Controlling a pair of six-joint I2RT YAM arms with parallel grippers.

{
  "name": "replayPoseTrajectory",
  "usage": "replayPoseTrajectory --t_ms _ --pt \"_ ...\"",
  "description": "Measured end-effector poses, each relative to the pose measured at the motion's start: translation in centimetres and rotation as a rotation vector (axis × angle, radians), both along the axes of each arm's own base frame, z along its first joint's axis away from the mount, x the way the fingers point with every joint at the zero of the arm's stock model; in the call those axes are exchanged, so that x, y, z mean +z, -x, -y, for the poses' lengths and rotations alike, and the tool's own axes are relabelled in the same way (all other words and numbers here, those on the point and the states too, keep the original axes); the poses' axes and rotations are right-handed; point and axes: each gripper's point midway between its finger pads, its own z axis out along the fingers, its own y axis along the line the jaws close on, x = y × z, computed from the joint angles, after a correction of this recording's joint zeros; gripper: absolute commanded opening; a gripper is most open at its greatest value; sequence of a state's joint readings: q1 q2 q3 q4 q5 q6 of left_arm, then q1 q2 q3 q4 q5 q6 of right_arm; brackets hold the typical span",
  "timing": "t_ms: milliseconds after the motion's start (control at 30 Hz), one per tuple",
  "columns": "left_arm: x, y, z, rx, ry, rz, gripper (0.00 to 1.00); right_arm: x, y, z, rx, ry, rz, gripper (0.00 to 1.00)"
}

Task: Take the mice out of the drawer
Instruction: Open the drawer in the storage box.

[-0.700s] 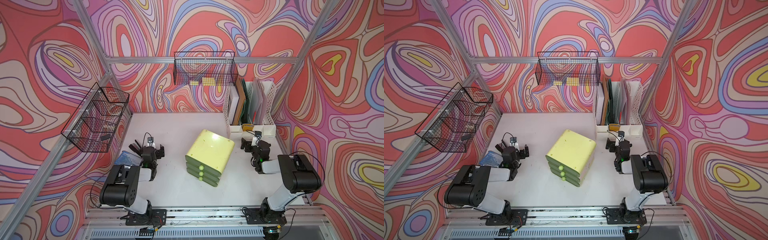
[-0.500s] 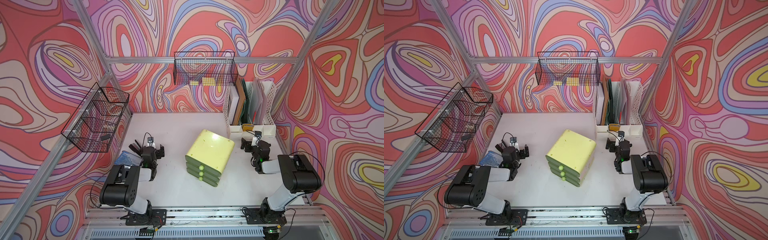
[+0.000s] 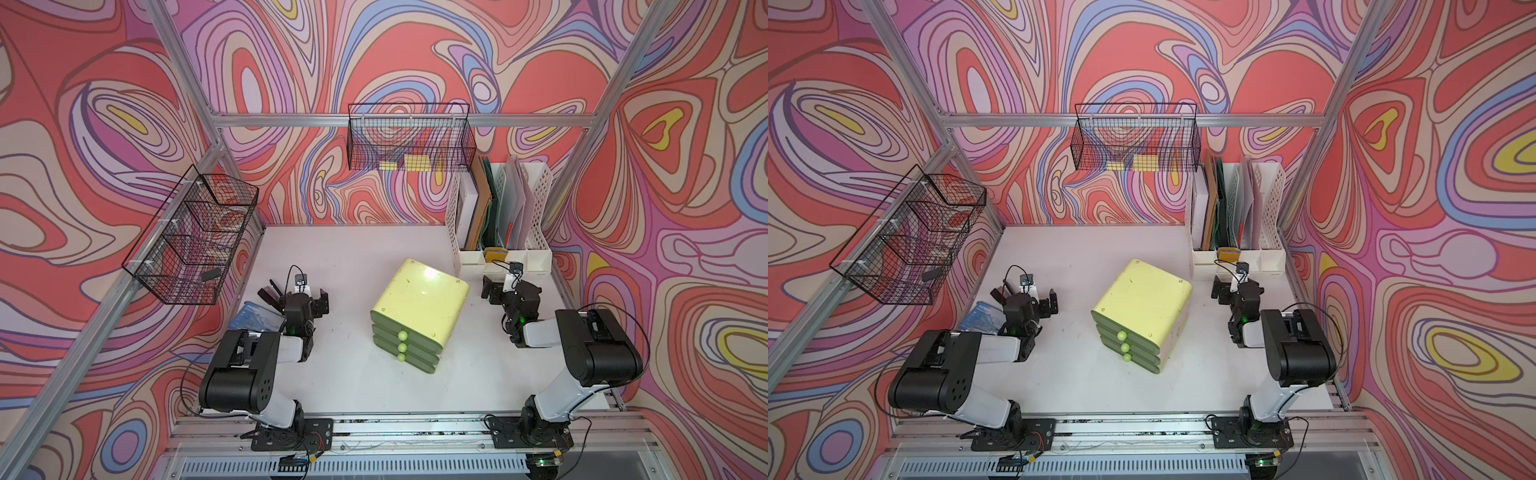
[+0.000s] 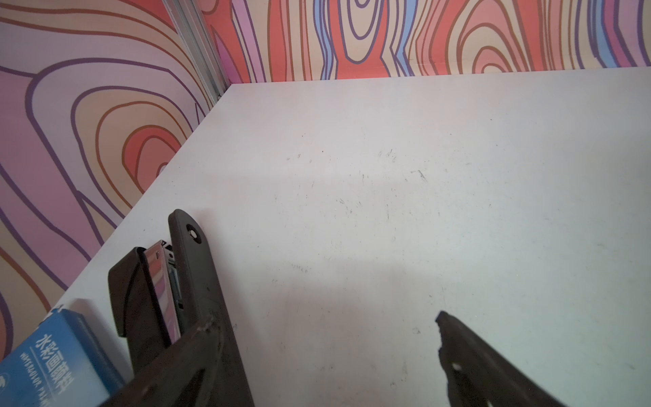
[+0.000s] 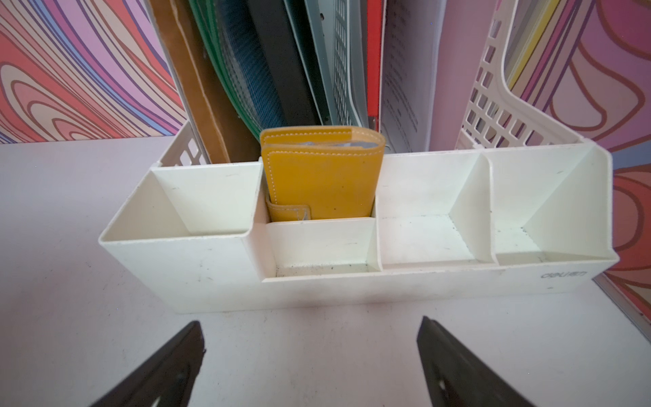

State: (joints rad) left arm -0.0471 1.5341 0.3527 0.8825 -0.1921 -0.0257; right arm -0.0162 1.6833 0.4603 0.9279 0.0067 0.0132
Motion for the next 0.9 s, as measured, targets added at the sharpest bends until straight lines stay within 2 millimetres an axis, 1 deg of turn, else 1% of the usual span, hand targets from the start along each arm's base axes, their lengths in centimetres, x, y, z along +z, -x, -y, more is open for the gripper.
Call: replayPoseTrajectory --t_ms 633,700,767,800,833,900 --pt "0.1 -0.1 0.1 -0.006 0.002 0.003 1.0 0.0 0.0 0.0 0.0 0.0 0.0 0.98" --pt "0.2 -0.1 0.1 -0.005 0.001 0.006 0.98 0.0 -0.1 0.0 -0.001 0.0 -0.002 0.98" --pt "0.8 0.0 0.1 0.007 -0.005 0.017 0.87 -0.1 -0.3 0.1 -0.009 -0.001 -0.014 0.98" --pt "1.3 0.2 0.0 0.019 -0.011 0.026 0.84 -0.1 -0.4 0.3 -0.019 -0.001 -0.018 0.98" --pt "2.0 0.3 0.0 0.033 -0.021 0.041 0.82 0.1 -0.6 0.5 -0.033 -0.002 -0.02 0.98" --pt "3.9 0.7 0.5 0.058 -0.048 0.076 0.85 0.6 -0.8 1.0 -0.063 0.0 -0.019 0.98"
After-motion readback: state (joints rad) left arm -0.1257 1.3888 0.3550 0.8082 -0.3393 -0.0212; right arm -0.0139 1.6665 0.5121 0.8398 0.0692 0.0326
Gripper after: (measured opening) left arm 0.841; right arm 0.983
